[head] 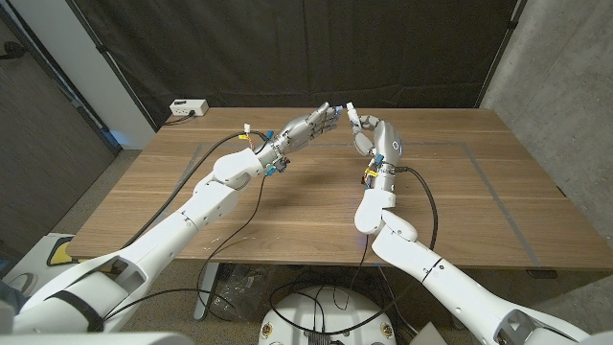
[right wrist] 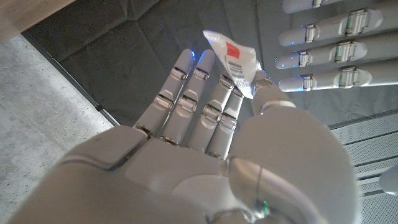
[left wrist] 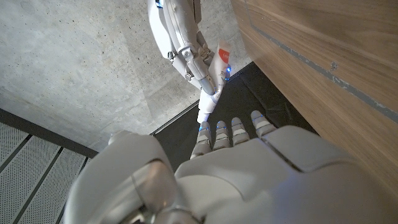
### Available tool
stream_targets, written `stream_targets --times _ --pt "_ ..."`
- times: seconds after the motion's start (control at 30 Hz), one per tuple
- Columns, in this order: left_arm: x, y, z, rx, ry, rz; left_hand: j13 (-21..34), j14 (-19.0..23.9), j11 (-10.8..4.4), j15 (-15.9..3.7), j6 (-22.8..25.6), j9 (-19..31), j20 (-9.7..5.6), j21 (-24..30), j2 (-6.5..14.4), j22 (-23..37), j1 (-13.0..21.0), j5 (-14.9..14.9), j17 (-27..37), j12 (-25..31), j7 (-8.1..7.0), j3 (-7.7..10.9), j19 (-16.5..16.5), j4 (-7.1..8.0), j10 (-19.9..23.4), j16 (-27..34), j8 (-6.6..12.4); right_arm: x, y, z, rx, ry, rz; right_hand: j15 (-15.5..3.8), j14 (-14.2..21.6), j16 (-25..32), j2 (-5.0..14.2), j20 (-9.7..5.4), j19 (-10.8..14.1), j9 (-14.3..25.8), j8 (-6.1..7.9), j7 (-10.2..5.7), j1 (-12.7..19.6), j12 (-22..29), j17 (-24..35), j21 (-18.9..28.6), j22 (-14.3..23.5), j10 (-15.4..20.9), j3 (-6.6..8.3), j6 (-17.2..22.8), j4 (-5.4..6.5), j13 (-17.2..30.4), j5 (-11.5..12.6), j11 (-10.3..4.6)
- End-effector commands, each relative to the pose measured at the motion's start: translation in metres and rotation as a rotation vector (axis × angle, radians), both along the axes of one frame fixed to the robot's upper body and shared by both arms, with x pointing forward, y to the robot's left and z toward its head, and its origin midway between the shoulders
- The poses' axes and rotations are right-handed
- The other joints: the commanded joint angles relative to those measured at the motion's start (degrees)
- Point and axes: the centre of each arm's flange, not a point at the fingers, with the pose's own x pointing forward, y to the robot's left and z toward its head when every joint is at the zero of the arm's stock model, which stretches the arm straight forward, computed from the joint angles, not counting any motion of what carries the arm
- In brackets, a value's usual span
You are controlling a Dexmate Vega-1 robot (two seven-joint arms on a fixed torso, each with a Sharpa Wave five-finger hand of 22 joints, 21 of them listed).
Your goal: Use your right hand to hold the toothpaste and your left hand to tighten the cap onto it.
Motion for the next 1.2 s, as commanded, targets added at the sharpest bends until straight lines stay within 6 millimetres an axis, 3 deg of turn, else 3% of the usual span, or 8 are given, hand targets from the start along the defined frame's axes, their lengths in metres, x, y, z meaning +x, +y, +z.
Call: stream_targets --times 0.03,0.6,0.9,1.2 --pt "-0.001 0.0 0.0 0.006 0.0 0.003 0.11 0.33 0.06 0.24 0.4 0.07 0.22 0.33 0.09 -0.01 0.56 0.17 -0.07 0.32 -0.01 -0.03 0.17 -0.37 0.13 0.15 0.46 -0.003 0.002 -0.001 -0.007 -0.01 0.01 -3.2 0.66 -0.01 0.45 -4.52 -0.32 0.25 0.07 -1.07 0.15 -0.2 0.22 0.41 0.07 0.62 0.43 1.37 0.06 0.26 0.34 0.15" --pt "0.0 -0.008 0.005 0.025 -0.017 -0.015 0.11 0.32 0.08 0.17 0.37 0.07 0.23 0.31 0.15 -0.01 0.66 0.12 -0.06 0.3 -0.22 -0.03 0.09 -0.4 0.14 0.1 0.41 -0.009 0.004 -0.005 -0.018 -0.016 0.017 -3.2 0.7 -0.03 0.46 -4.51 -0.31 0.26 -0.04 -1.25 0.07 -0.35 0.23 0.41 0.03 0.71 0.44 1.61 0.1 0.28 0.33 0.12" --pt "0.0 -0.01 0.006 0.03 -0.017 -0.017 0.1 0.33 0.13 0.48 0.37 0.06 0.13 0.34 0.2 -0.02 0.79 0.08 -0.06 0.25 -1.43 -0.02 0.12 -0.44 0.05 0.07 0.39 -0.008 0.004 -0.007 -0.017 -0.008 0.023 -3.19 0.79 -0.01 0.46 -4.55 -0.31 0.27 -0.1 -1.14 0.02 -0.43 0.23 0.41 0.02 0.75 0.44 1.7 0.13 0.29 0.33 -0.08" --pt "0.001 -0.013 0.007 0.034 -0.022 -0.017 0.1 0.33 0.1 0.53 0.54 0.06 0.05 0.33 0.23 -0.02 0.89 0.05 -0.07 0.26 -1.54 -0.01 0.05 -0.47 0.11 0.05 0.43 -0.014 0.006 -0.006 -0.019 -0.028 0.039 -3.26 0.78 -0.05 0.46 -4.52 -0.28 0.28 -0.22 -1.05 0.04 -0.58 0.22 0.42 0.0 0.63 0.48 1.68 0.1 0.3 0.33 -0.14"
